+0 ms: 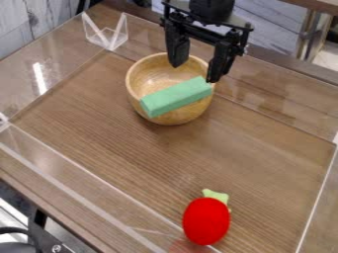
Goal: Move the red fruit to the left
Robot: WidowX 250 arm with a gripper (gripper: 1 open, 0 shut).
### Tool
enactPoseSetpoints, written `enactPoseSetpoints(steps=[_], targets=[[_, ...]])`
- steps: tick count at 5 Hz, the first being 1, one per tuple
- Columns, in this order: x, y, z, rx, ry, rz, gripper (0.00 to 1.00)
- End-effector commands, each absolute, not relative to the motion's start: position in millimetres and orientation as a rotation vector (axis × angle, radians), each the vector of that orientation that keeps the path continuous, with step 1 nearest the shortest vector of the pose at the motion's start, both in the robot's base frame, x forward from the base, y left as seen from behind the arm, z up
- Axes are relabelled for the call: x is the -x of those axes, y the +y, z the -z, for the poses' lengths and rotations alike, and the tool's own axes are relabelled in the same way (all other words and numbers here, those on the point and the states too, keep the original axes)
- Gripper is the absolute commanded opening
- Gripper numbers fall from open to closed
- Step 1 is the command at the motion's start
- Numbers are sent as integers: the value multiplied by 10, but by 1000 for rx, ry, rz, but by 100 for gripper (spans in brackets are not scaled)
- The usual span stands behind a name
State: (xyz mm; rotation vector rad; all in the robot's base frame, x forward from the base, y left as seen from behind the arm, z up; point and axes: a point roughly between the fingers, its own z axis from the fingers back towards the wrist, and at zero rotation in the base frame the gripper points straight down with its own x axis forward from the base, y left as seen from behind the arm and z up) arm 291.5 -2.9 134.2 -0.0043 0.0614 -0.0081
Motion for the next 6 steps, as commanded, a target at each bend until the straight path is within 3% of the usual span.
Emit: enactPoseSetpoints(steps=[1, 4, 6], targets=[[-2857, -106, -1291, 14, 83, -23, 100], [-2351, -374, -1173, 39, 98, -152, 100], [-2021, -892, -1151, 42, 96, -159, 100]])
